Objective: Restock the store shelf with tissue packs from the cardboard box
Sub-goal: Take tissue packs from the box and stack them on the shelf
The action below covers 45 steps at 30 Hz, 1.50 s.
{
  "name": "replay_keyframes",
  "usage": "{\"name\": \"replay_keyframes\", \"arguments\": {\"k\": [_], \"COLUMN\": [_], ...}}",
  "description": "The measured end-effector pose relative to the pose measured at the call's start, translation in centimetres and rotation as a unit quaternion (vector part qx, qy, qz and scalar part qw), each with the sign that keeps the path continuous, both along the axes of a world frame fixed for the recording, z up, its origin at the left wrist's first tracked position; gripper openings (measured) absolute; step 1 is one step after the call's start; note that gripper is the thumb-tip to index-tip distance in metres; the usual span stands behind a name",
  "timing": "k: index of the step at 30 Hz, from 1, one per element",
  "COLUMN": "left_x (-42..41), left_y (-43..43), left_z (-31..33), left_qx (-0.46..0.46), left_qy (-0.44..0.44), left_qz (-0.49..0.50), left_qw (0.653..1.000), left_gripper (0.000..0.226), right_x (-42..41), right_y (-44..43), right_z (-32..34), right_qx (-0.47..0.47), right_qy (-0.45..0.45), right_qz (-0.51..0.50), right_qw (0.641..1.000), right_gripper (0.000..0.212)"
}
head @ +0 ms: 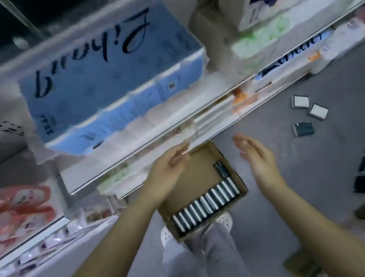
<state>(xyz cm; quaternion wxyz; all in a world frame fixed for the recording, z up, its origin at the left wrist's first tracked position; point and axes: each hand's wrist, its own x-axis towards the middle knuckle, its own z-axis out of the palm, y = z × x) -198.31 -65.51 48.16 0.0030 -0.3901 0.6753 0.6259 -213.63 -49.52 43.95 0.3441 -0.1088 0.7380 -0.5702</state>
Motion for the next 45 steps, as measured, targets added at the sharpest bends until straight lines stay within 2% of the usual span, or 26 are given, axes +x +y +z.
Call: {"name": "replay_keyframes", "arguments": {"k": [8,11,13,15,17,19,22,28,30,33,35,36,37,38,39,40,41,42,43,45], "left_x": [4.8,5.6,5.5,5.2,4.8,4.6,4.3,4.6,4.8,4.9,4.9,4.8,4.7,4.5,4.4,4.2,3.9,3.6,3.2,2.4], "left_y": [2.9,4.0,4.6,5.2,5.5,5.6,5.2,3.9,3.7,3.6,3.6,3.7,3.7,3.8,3.8,3.9,4.0,4.1,4.1,4.1], "left_z": [-20.0,-27.2,-32.0,-36.3,-40.6,-44.9,-49.5,-55.3,-56.5,-57.5,-57.8,-57.7,-57.7,-57.7,-57.5,-57.3,-56.8,-56.5,-56.0,-55.3], "left_qx": [0.090,0.109,0.126,0.135,0.145,0.157,0.184,0.187,0.195,0.203,0.207,0.210,0.213,0.219,0.227,0.235,0.246,0.256,0.265,0.282], "left_qy": [-0.154,-0.192,-0.205,-0.211,-0.230,-0.238,-0.242,-0.220,-0.217,-0.214,-0.215,-0.216,-0.216,-0.216,-0.216,-0.216,-0.213,-0.209,-0.204,-0.195], "left_qz": [0.037,0.036,0.039,0.039,0.032,0.032,0.031,0.022,0.022,0.019,0.016,0.017,0.018,0.023,0.032,0.046,0.062,0.080,0.099,0.137], "left_qw": [0.983,0.975,0.970,0.967,0.962,0.958,0.952,0.957,0.956,0.955,0.954,0.954,0.953,0.951,0.949,0.947,0.944,0.941,0.937,0.929], "left_gripper": [0.035,0.029,0.019,0.020,0.020,0.022,0.028,0.026,0.023,0.023,0.022,0.022,0.022,0.023,0.026,0.030,0.037,0.045,0.053,0.062], "right_x": [3.5,3.5,3.0,2.2,0.9,-0.1,-0.9,-1.8,-2.0,-2.6,-2.7,-2.7,-2.4,-1.9,-1.2,-0.4,0.7,2.0,3.2,5.6], "right_y": [2.7,2.5,2.4,2.2,1.4,0.6,-0.5,-1.0,-0.8,-0.4,-0.2,-0.1,-0.2,-0.1,-0.2,-0.5,-0.9,-1.3,-1.5,-1.7], "right_z": [-21.7,-29.2,-34.1,-38.9,-43.8,-48.2,-53.6,-60.2,-61.5,-62.5,-62.7,-62.7,-62.3,-61.9,-61.2,-60.3,-58.9,-57.7,-56.6,-54.6], "right_qx": [0.181,0.239,0.267,0.293,0.323,0.357,0.387,0.413,0.434,0.494,0.522,0.514,0.486,0.442,0.385,0.313,0.235,0.162,0.112,0.074], "right_qy": [-0.060,-0.040,-0.015,0.024,0.046,0.026,0.002,-0.009,0.011,0.076,0.153,0.197,0.232,0.244,0.217,0.147,0.045,-0.060,-0.152,-0.267], "right_qz": [0.008,0.026,0.051,0.112,0.175,0.201,0.214,0.200,0.211,0.278,0.313,0.308,0.281,0.235,0.173,0.096,0.011,-0.072,-0.136,-0.179], "right_qw": [0.982,0.970,0.962,0.949,0.929,0.912,0.897,0.889,0.876,0.820,0.778,0.776,0.794,0.831,0.880,0.933,0.971,0.982,0.972,0.944], "right_gripper": [0.026,0.029,0.030,0.028,0.036,0.046,0.047,0.049,0.048,0.052,0.052,0.049,0.044,0.037,0.029,0.024,0.024,0.029,0.034,0.040]}}
